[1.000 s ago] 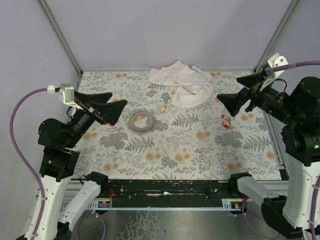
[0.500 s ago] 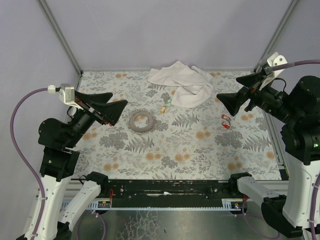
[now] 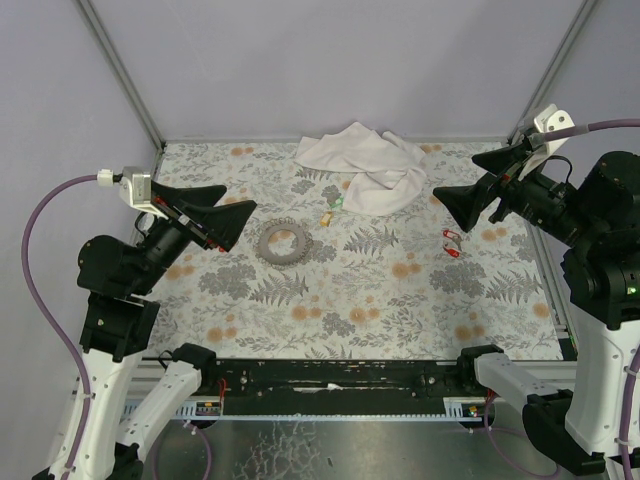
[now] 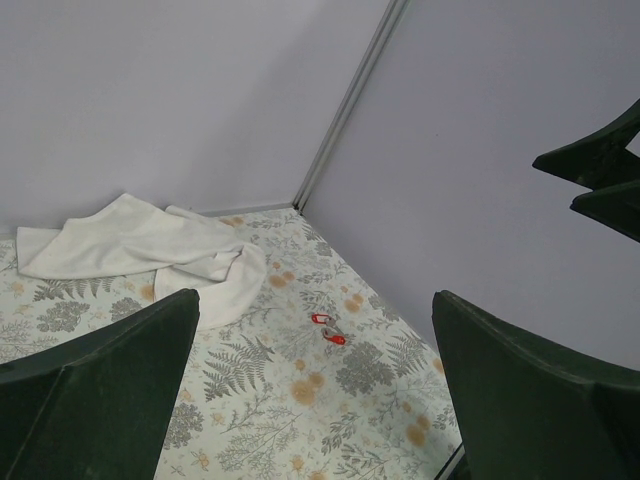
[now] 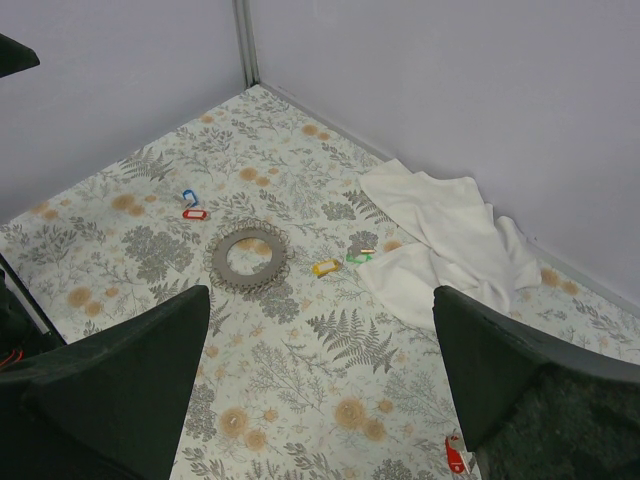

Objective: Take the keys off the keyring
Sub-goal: Reset both arms

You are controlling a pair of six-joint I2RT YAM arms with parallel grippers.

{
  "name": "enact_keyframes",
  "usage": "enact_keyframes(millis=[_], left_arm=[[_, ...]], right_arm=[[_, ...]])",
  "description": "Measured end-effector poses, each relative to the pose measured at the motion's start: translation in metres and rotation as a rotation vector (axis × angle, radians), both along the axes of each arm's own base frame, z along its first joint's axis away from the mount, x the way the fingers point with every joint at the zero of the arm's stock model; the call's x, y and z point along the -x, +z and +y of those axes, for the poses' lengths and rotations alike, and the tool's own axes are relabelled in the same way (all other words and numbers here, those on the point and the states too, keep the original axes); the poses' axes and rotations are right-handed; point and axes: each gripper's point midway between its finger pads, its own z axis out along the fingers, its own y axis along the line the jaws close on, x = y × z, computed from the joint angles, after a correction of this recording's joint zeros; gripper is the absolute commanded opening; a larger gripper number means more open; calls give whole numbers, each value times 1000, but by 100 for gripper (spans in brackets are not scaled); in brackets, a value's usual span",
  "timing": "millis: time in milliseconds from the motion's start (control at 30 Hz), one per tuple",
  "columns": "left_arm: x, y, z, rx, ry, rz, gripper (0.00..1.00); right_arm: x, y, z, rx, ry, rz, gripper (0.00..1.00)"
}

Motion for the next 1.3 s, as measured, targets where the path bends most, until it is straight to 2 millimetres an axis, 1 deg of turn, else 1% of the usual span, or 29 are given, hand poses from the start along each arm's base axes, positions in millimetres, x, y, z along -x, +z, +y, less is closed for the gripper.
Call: enact_keyframes(millis=[1300], left_arm=[[1,-1,-1,-18,-7,-9,100]], right_arm=[[-1,0,-1,1,-6,0,99]])
